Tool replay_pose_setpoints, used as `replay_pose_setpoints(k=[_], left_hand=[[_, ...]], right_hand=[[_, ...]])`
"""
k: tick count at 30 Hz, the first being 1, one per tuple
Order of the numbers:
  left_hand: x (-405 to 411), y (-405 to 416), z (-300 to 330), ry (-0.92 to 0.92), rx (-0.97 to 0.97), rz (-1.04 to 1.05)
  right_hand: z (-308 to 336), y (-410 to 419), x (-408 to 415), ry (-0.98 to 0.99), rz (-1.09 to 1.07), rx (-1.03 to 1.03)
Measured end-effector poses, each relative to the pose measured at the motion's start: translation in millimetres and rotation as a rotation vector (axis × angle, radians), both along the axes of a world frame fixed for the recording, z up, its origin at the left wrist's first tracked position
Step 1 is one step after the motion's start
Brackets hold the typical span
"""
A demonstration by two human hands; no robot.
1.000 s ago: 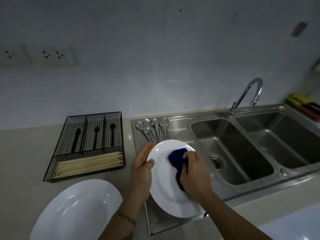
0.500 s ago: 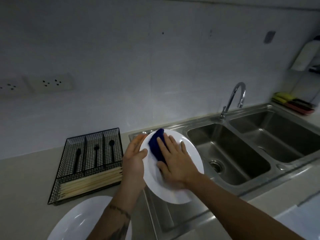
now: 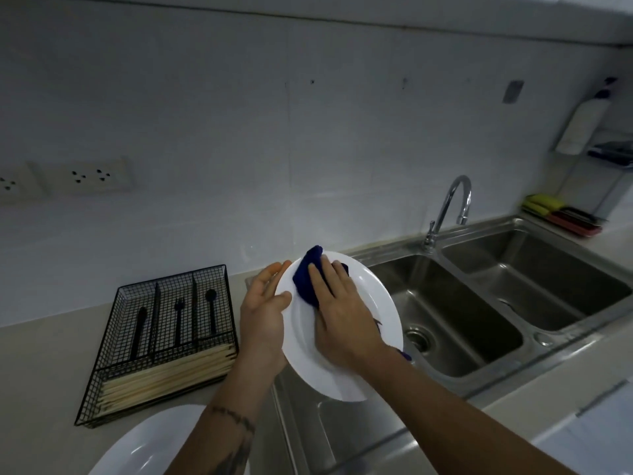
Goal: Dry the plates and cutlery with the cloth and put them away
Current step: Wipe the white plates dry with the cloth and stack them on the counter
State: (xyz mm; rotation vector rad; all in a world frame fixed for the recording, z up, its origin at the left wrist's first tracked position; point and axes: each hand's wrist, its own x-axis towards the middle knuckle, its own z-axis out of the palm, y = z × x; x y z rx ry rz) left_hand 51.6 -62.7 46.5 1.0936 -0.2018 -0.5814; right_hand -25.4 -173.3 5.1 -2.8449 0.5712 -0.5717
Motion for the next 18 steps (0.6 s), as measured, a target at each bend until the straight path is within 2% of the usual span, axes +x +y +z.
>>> replay_pose_setpoints(k=[4,9,11,14,18], left_hand=[[4,4,6,-0.018,-0.044,0.052],[5,13,-4,-0.066,-0.049,0.101],[7,17,-9,-0.049,-0.060,0.037],[22,25,-6,-0.055,-0.072,-0.172],[43,20,8,-0.084,-0.098,-0.357]], right_hand=[[13,-31,0,0.016,-0.189,-0.043],[1,-39,-23,-0.070,-0.303,0.254],[-4,-40,-33,-0.066,-0.325,0.372],[3,-49,-45,-0.074,-0.259,0.487],[25,-60,-50,-0.118,-0.144,0.472]])
